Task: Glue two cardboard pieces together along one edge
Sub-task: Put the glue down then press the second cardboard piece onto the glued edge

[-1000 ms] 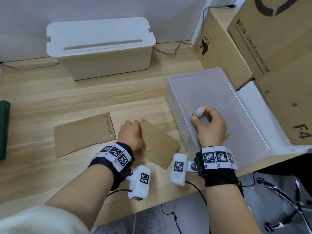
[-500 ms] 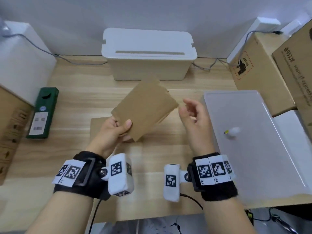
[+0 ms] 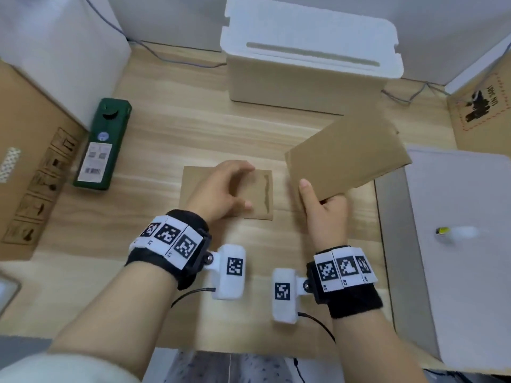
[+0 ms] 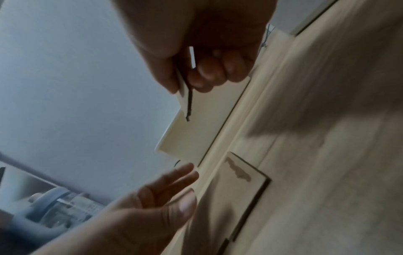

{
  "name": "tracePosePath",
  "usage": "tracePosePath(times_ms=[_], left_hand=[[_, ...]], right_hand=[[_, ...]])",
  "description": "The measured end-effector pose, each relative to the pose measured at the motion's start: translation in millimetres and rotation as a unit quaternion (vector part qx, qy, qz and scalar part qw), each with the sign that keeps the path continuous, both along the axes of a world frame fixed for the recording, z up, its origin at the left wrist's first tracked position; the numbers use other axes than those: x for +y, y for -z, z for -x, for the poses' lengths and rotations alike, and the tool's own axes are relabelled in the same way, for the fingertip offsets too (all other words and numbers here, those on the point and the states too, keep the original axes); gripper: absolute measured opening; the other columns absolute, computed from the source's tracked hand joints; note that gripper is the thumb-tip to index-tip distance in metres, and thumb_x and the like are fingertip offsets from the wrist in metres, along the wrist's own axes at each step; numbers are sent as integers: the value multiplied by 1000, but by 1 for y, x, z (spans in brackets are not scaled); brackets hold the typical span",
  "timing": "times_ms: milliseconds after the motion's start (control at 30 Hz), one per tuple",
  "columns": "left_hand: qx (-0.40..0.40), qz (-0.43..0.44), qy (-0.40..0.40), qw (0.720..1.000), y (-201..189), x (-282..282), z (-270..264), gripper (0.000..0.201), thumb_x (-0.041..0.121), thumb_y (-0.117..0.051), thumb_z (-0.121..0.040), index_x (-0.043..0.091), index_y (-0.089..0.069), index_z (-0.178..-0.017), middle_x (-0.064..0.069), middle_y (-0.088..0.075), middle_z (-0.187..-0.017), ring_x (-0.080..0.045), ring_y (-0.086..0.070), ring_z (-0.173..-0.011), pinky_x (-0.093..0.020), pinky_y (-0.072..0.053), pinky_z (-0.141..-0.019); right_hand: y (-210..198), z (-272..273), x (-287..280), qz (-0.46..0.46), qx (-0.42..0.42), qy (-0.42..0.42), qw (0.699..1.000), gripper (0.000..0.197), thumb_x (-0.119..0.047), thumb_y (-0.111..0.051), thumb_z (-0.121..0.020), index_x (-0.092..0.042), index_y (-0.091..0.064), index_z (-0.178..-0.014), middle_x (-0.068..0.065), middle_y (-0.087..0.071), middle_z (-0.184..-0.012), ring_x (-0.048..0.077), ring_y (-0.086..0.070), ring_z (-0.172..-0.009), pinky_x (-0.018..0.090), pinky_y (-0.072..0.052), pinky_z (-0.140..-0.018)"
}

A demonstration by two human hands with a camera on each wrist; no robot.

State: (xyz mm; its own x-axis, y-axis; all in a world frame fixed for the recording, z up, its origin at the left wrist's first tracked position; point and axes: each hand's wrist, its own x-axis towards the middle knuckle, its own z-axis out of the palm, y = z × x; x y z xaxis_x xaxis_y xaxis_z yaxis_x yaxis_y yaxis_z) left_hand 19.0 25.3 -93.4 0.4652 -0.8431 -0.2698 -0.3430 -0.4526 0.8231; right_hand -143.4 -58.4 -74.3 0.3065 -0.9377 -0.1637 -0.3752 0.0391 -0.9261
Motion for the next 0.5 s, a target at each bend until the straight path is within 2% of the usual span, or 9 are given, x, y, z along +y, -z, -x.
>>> tracePosePath(times_ms=[33, 100, 167, 267, 333, 400, 500], left_hand=[[-59, -38, 45, 996, 5, 1, -2, 74, 16, -82, -59, 24, -51, -126, 7, -46, -136, -16, -38, -131, -41, -19, -116], [-154, -98, 98, 978, 12, 2, -3, 86, 28, -82, -57, 30, -42, -134, 7, -37, -145, -17, -28, -136, -45, -7, -118], [-188, -105, 91, 972, 18, 3, 2, 91, 39, -81, -55, 35, -39, -135, 8, -37, -143, -19, -27, -132, -42, -10, -116], [-176, -85, 49, 979, 25, 5, 10, 95, 48, -81, -49, 39, -39, -134, 10, -37, -136, -18, -26, -127, -35, -11, -109], [-152, -71, 26, 986, 28, 6, 14, 95, 49, -81, -49, 40, -39, -133, 12, -36, -135, -17, -24, -126, -29, -7, -106], [-142, -63, 18, 988, 31, 5, 16, 94, 50, -80, -48, 41, -39, -133, 13, -35, -134, -15, -22, -126, -25, -4, -102], [-139, -62, 15, 988, 33, 5, 14, 95, 50, -81, -47, 41, -40, -132, 15, -35, -133, -13, -22, -124, -24, -3, -100]], right_hand=[[2, 1, 0, 1, 12, 12, 1000, 32, -31, -64, -78, -5, -57, -60, 0, -59, -61, 17, -55, -62, 36, -47, -64], [4, 2, 0, 14, 29, 24, 999, 19, -27, -67, -76, -19, -57, -62, -9, -61, -67, 10, -58, -66, 34, -49, -70], [7, 3, 1, 28, 39, 26, 999, 21, -26, -69, -75, -28, -54, -61, -15, -59, -66, 3, -58, -65, 29, -48, -68], [16, 2, 2, 6, 67, 28, 997, 27, -29, -67, -76, -24, -53, -54, -7, -55, -41, 13, -54, -42, 33, -50, -54], [20, 2, 0, 4, 84, 16, 996, 30, -30, -64, -78, -20, -52, -52, -3, -53, -31, 17, -55, -39, 37, -53, -54], [24, 1, -1, 44, 120, -27, 991, 34, -30, -60, -81, -18, -51, -50, -1, -56, -36, 23, -60, -47, 38, -53, -61], [32, -2, -4, 108, 164, -74, 978, 36, -34, -57, -82, -9, -55, -57, 15, -64, -52, 31, -62, -60, 37, -48, -65]])
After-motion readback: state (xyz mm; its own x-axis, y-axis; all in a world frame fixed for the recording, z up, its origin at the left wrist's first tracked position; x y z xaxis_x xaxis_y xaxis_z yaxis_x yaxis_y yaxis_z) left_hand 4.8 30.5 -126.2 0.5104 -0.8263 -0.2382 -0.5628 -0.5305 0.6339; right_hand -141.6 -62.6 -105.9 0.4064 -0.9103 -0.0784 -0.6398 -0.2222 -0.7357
